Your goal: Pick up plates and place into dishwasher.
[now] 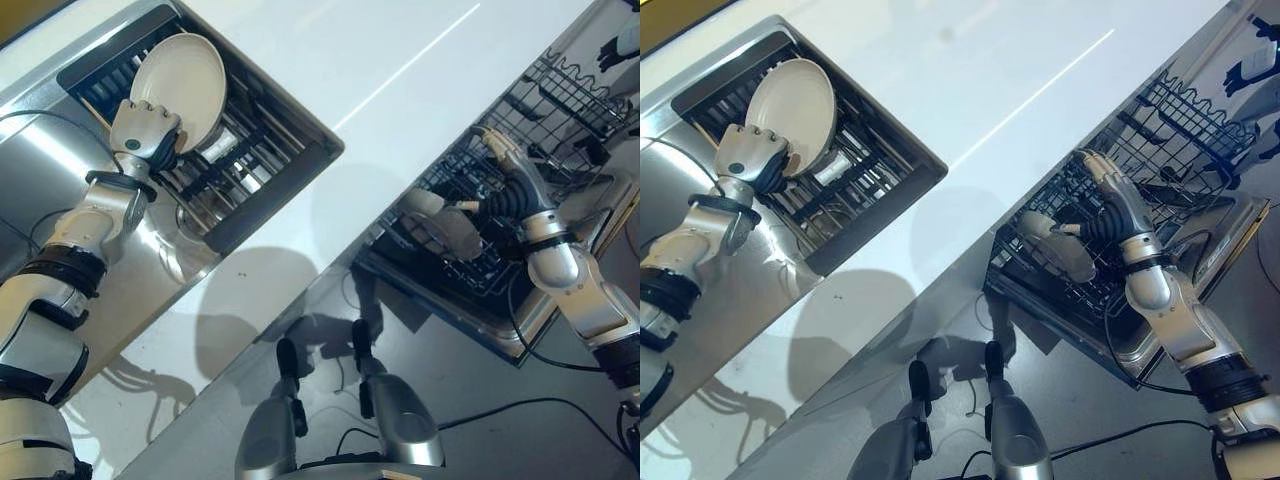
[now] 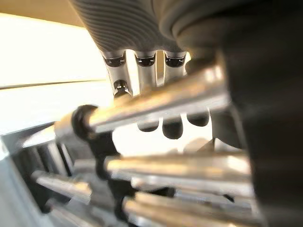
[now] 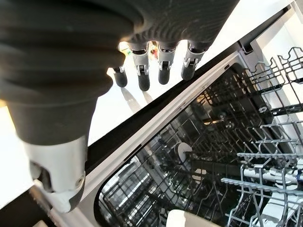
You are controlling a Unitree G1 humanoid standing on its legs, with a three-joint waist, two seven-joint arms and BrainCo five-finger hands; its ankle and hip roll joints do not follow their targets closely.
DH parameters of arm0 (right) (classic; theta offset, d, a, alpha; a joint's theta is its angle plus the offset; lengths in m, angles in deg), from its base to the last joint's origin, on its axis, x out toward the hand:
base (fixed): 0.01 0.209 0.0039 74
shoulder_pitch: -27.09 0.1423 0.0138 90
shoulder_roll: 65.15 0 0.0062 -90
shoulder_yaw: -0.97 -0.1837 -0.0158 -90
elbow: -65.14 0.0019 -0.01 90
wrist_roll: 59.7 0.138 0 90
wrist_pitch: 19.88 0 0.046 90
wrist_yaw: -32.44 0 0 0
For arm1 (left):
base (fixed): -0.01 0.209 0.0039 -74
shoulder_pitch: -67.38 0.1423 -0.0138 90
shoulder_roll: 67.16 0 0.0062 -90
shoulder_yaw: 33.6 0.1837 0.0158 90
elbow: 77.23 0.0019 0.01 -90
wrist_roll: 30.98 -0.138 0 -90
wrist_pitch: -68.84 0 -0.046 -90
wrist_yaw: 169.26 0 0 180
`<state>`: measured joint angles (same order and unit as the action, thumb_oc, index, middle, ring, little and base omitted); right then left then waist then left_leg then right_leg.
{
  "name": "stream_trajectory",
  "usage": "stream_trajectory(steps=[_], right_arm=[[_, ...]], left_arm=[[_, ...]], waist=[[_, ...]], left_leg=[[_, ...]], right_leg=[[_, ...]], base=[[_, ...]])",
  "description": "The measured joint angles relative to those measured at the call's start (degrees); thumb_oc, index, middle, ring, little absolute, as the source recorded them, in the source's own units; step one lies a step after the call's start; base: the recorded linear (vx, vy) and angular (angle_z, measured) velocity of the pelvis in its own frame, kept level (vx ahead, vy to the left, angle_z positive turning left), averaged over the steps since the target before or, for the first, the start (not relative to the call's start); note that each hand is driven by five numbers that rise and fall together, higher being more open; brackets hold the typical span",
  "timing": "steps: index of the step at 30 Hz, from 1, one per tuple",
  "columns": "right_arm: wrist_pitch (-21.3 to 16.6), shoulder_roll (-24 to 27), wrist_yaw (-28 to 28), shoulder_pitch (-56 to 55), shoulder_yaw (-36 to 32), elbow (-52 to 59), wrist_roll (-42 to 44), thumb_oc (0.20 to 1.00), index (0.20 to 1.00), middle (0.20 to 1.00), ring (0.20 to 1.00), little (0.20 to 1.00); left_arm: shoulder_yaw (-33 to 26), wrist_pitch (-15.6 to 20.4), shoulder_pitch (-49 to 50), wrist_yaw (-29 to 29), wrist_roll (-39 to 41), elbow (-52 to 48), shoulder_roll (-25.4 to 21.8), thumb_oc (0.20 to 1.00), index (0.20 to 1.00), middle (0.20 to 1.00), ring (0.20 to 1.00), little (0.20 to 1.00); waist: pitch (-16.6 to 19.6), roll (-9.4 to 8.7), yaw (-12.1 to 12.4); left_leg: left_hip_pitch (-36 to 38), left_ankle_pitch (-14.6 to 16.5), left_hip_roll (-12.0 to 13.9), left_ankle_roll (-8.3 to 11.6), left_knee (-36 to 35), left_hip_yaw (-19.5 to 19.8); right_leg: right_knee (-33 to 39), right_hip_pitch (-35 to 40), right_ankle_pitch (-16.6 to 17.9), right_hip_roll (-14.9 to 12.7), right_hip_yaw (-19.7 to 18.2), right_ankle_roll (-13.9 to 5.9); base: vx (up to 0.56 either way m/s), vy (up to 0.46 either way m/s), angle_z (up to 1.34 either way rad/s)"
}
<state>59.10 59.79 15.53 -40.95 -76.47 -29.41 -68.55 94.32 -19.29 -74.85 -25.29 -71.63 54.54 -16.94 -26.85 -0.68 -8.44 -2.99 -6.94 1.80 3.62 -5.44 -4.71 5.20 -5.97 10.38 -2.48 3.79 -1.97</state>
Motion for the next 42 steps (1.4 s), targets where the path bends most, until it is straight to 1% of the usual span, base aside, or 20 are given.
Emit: stream_trajectory(steps=[3, 5, 6, 12, 17, 22, 23, 28, 30, 31, 35, 38, 42], right_arm=[[-0.63, -0.13, 0.07, -1.07, -2.06, 0.23, -0.16, 1.000, 1.000, 1.000, 1.000, 1.000], [-1.07, -0.14, 0.17, -1.12, -3.06, 0.23, -0.29, 1.000, 1.000, 1.000, 1.000, 1.000], [-1.14, -0.13, 0.18, -1.11, -3.37, 0.29, -0.44, 1.000, 1.000, 1.000, 1.000, 1.000], [-1.21, -0.14, 0.47, -2.26, -3.66, 2.31, -0.51, 1.000, 1.000, 1.000, 1.000, 1.000], [-2.47, -0.46, 1.02, -5.40, -5.70, 2.47, -0.50, 1.000, 1.000, 1.000, 1.000, 1.000], [-3.53, -0.75, 2.13, -5.96, -6.32, 4.32, -0.50, 1.000, 1.000, 1.000, 1.000, 1.000], [-4.09, -0.79, 2.38, -6.47, -6.37, 4.97, -0.51, 1.000, 1.000, 1.000, 1.000, 1.000], [-4.53, -0.80, 4.02, -9.28, -7.65, 5.55, -0.49, 1.000, 1.000, 1.000, 1.000, 1.000], [-4.53, -0.80, 4.48, -9.34, -7.69, 5.57, -0.46, 1.000, 1.000, 1.000, 1.000, 1.000], [-4.53, -0.80, 4.66, -9.34, -7.69, 5.57, -0.45, 1.000, 1.000, 1.000, 1.000, 1.000], [-4.53, -0.80, 5.54, -9.59, -7.59, 5.56, -0.42, 1.000, 1.000, 1.000, 1.000, 1.000], [-4.49, -0.78, 5.55, -9.58, -7.54, 5.56, -0.20, 1.000, 1.000, 1.000, 1.000, 1.000], [-4.38, -0.77, 5.89, -9.57, -7.31, 5.57, 0.09, 1.000, 1.000, 1.000, 1.000, 1.000]], left_arm=[[-4.60, 1.80, 3.04, -6.18, 1.09, -1.34, 0.04, 0.200, 0.200, 0.200, 0.200, 0.200], [-6.03, 2.82, 3.90, -9.07, 1.21, -1.46, 0.05, 0.200, 0.200, 0.200, 0.200, 0.200], [-6.20, 3.25, 3.90, -10.13, 1.24, -1.58, 0.05, 0.200, 0.200, 0.200, 0.200, 0.200], [-9.06, 6.00, 6.29, -14.63, 1.44, -4.88, 0.07, 0.200, 0.200, 0.200, 0.200, 0.200], [-10.99, 8.69, 9.04, -16.59, 1.43, -9.70, 0.07, 0.200, 0.200, 0.200, 0.200, 0.200], [-12.22, 10.20, 11.56, -16.98, 1.43, -11.86, 0.07, 0.200, 0.200, 0.200, 0.200, 0.200], [-12.21, 10.42, 12.30, -16.95, 1.42, -12.10, 0.07, 0.200, 0.200, 0.200, 0.200, 0.200], [-12.21, 11.32, 15.99, -15.98, 1.41, -13.28, 0.07, 0.209, 0.209, 0.209, 0.209, 0.209], [-12.12, 11.27, 16.60, -13.80, 1.45, -13.22, 0.06, 1.000, 1.000, 1.000, 1.000, 1.000], [-12.12, 11.06, 16.80, -12.37, 1.55, -13.21, 0.06, 1.000, 1.000, 1.000, 1.000, 1.000], [-11.53, 9.17, 17.58, -3.63, 4.48, -11.71, 0.04, 1.000, 1.000, 1.000, 1.000, 1.000], [-9.69, 7.39, 17.57, 2.71, 6.87, -9.41, 0.31, 1.000, 1.000, 1.000, 1.000, 1.000], [-9.30, 5.50, 17.58, 8.13, 8.44, -6.00, 1.73, 1.000, 1.000, 1.000, 1.000, 1.000]], waist=[[0.00, 0.00, -0.09], [0.00, -0.01, -0.09], [0.02, -0.03, -0.13], [0.05, -0.06, 0.06], [0.27, -0.14, 0.03], [1.99, -0.15, 0.03], [2.73, -0.18, -0.05], [6.53, -0.19, 0.04], [7.17, -0.32, 0.04], [7.25, -0.31, 0.05], [7.35, -0.22, 0.02], [7.36, -0.20, -0.22], [7.36, -0.20, -0.16]], left_leg=[[1.04, 0.16, 0.05, -0.06, -0.02, 0.08], [1.51, 0.20, 0.05, -0.01, -0.03, 0.14], [1.65, 0.21, 0.12, 0.00, -0.04, 0.17], [1.81, 0.08, 0.38, -0.07, -0.03, 0.37], [3.48, 0.35, 0.36, 0.10, -0.01, 0.76], [4.59, 0.42, 0.38, 0.09, -0.02, 1.06], [4.78, 0.53, 0.35, 0.09, -0.02, 1.28], [5.51, 0.57, 0.42, 0.19, -0.05, 1.62], [5.52, 0.42, 0.42, 0.07, -0.04, 1.60], [5.56, 0.36, 0.42, 0.06, -0.04, 1.60], [5.66, 0.20, 0.45, 0.01, -0.03, 1.60], [5.67, 0.19, 0.43, -0.01, -0.02, 1.57], [5.43, 0.19, 0.37, -0.02, 0.00, 1.48]], right_leg=[[0.01, 1.03, -0.09, 0.04, 0.04, -0.09], [0.02, 1.56, -0.23, 0.03, 0.05, -0.20], [0.02, 1.71, -0.52, 0.07, 0.08, -0.57], [0.02, 1.94, -0.54, 0.26, 0.23, -0.53], [0.01, 3.80, -0.64, 0.22, 0.61, -0.43], [0.01, 5.01, -0.78, 0.21, 0.98, -0.26], [0.02, 5.29, -1.10, 0.18, 1.20, -0.10], [0.04, 6.17, -1.49, 0.20, 1.51, 0.40], [0.04, 6.18, -1.44, 0.19, 1.51, 0.36], [0.05, 6.22, -1.40, 0.18, 1.50, 0.32], [0.05, 6.27, -1.29, 0.19, 1.49, 0.29], [0.04, 6.26, -1.24, 0.20, 1.47, 0.31], [0.03, 6.03, -1.21, 0.19, 1.47, 0.32]], base=[[0.00, 0.000, 0.00], [0.00, 0.000, 0.00], [-0.02, -0.007, 0.04], [0.00, 0.000, 0.00], [0.04, 0.002, 0.04], [0.06, 0.001, 0.03], [0.05, 0.003, 0.10], [0.04, 0.002, 0.04], [0.00, 0.000, 0.00], [0.00, 0.000, 0.00], [0.00, 0.000, 0.00], [0.00, 0.000, 0.00], [0.00, 0.000, 0.00]])
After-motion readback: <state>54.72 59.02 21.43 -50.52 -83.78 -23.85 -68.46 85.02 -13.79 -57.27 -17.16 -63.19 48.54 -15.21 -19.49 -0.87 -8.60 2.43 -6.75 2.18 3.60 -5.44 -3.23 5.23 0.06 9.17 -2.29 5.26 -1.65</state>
